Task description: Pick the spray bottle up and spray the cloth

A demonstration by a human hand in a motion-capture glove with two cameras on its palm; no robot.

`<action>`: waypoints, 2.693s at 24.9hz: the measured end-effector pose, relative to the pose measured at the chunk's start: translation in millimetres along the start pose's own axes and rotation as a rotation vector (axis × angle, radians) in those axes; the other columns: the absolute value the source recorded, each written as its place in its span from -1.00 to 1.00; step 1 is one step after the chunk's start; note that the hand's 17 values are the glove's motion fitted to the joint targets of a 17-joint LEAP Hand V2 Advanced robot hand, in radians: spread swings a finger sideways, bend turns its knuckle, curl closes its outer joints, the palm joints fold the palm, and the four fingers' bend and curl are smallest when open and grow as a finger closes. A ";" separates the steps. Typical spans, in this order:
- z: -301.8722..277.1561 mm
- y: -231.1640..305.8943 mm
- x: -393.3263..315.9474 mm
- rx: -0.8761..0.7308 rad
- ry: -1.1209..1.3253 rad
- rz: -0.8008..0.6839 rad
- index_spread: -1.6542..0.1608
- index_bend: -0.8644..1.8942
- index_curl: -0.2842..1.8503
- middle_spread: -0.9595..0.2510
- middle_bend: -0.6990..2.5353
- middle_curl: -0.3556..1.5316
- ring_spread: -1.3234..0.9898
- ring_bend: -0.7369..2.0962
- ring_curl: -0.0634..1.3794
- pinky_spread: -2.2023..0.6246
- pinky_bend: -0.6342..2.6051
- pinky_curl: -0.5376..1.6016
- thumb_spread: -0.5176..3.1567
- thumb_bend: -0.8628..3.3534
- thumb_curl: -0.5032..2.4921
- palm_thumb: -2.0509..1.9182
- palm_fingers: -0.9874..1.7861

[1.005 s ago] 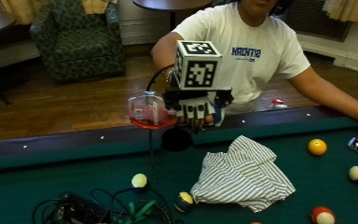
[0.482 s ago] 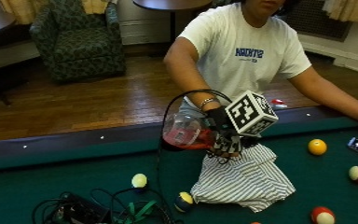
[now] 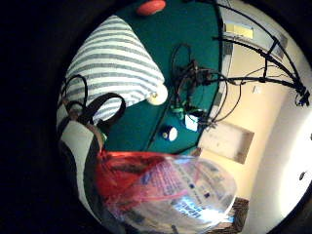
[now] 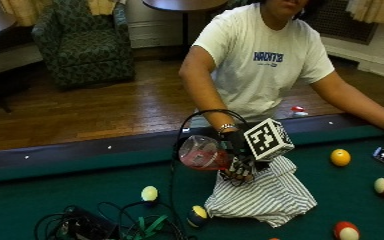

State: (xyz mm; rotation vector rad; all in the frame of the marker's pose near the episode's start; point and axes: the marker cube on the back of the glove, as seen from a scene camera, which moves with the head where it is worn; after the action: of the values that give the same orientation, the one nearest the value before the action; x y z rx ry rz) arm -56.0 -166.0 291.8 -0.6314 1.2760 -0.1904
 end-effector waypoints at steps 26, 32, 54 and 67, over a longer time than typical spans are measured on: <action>-134.8 56.3 102.1 0.597 -1.090 0.046 0.48 -0.23 -0.19 0.20 -0.23 -0.05 -0.06 -0.02 -0.25 0.33 -0.35 -0.12 -0.65 -0.60 -0.14 0.53 0.68; -135.5 48.9 69.2 0.655 -1.529 -0.061 0.49 -0.23 -0.18 0.20 -0.23 -0.04 -0.06 -0.02 -0.24 0.33 -0.35 -0.11 -0.65 -0.61 -0.13 0.53 0.68; -175.1 -15.0 -98.3 0.819 -2.055 -0.269 0.49 -0.23 -0.17 0.21 -0.23 -0.04 -0.05 -0.01 -0.24 0.34 -0.35 -0.11 -0.65 -0.61 -0.13 0.53 0.68; -205.7 -81.1 -141.3 0.873 -1.995 -0.210 0.49 -0.23 -0.17 0.21 -0.23 -0.04 -0.06 -0.01 -0.24 0.34 -0.35 -0.11 -0.65 -0.61 -0.13 0.53 0.68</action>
State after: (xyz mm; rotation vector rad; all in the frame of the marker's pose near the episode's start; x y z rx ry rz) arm -273.3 -234.6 421.9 0.0276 -0.8179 -0.1590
